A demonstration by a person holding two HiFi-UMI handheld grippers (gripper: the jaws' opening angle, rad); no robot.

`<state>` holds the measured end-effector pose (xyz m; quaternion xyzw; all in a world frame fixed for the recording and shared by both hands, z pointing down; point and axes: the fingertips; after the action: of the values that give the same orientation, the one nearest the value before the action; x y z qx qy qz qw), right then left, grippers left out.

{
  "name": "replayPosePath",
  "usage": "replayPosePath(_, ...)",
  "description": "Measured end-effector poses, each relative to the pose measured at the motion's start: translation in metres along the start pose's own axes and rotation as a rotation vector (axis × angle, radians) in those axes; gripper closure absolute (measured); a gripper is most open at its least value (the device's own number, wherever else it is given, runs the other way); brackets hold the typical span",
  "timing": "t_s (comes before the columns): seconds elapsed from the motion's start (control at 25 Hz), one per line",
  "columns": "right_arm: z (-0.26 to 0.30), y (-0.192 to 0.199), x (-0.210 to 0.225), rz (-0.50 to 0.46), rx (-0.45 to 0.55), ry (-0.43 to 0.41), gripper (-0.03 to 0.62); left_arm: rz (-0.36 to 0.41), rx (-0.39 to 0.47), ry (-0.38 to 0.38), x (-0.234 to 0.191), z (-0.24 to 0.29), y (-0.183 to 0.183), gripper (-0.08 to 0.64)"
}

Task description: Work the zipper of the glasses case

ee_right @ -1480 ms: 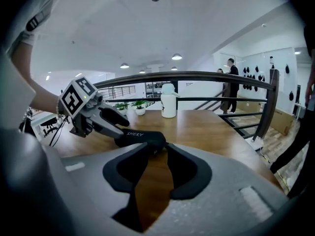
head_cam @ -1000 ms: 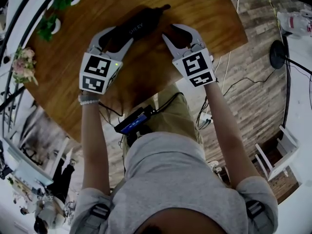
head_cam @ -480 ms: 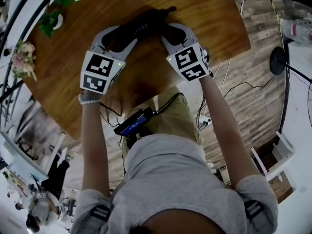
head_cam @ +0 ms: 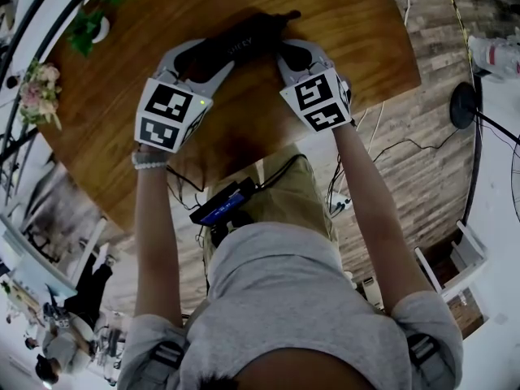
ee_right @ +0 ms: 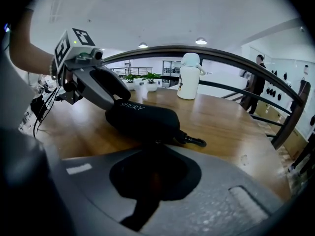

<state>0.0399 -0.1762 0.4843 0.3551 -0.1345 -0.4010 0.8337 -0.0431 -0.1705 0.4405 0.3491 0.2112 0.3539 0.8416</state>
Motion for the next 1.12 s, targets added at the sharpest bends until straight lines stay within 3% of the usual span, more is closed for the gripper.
replayPosePath(0.52, -0.002, 0.0, -0.006, -0.012, -0.012, 0.012, 0.589, -0.003, -0.002, -0.003, 0.001, 0.001, -0.001, 0.319)
replayPosePath(1.12, 0.007, -0.011, -0.067, -0.096, -0.008, -0.057, 0.588, -0.018, 0.006, 0.016, 0.001, 0.004, -0.005, 0.319)
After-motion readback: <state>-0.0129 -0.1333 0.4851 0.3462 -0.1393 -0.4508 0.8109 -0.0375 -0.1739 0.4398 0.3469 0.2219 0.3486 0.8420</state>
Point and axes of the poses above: the fingertips, and each gripper's own axes: z forward along the fingers, x to its right, y out of its underside, and after that the axes turned 3 degrees about -x, right-handed
